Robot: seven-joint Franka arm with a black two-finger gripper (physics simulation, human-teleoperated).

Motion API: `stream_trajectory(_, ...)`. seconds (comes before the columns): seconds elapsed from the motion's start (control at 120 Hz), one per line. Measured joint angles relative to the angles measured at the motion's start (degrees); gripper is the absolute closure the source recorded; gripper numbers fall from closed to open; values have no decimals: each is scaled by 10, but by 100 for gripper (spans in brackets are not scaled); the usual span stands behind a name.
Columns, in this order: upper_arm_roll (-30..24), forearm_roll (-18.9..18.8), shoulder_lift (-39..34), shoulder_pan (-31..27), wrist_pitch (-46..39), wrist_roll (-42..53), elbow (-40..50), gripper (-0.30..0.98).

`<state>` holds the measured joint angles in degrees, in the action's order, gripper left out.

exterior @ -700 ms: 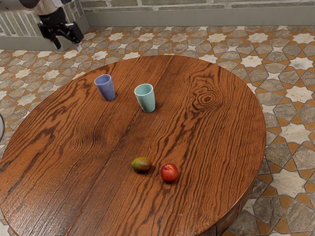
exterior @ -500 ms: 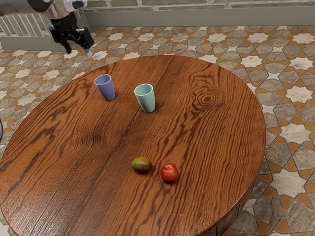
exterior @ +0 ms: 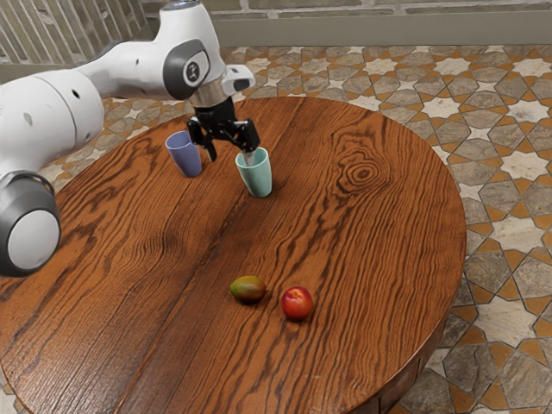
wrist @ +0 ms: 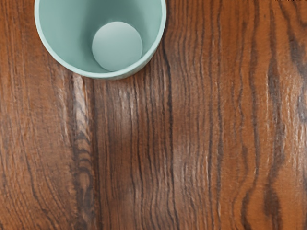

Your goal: Place the right cup onto the left cup

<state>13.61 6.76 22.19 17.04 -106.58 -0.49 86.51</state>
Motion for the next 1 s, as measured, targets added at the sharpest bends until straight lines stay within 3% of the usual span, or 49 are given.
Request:
stream_trajectory(0.25, -15, 0, 68, -2, -50, -59, -72, 2)
stream_trajectory(0.717, -40, 5, 176, -32, -58, -122, -182, 2)
stream_trajectory(1.0, -42, 5, 198, -37, -51, -142, -193, 3)
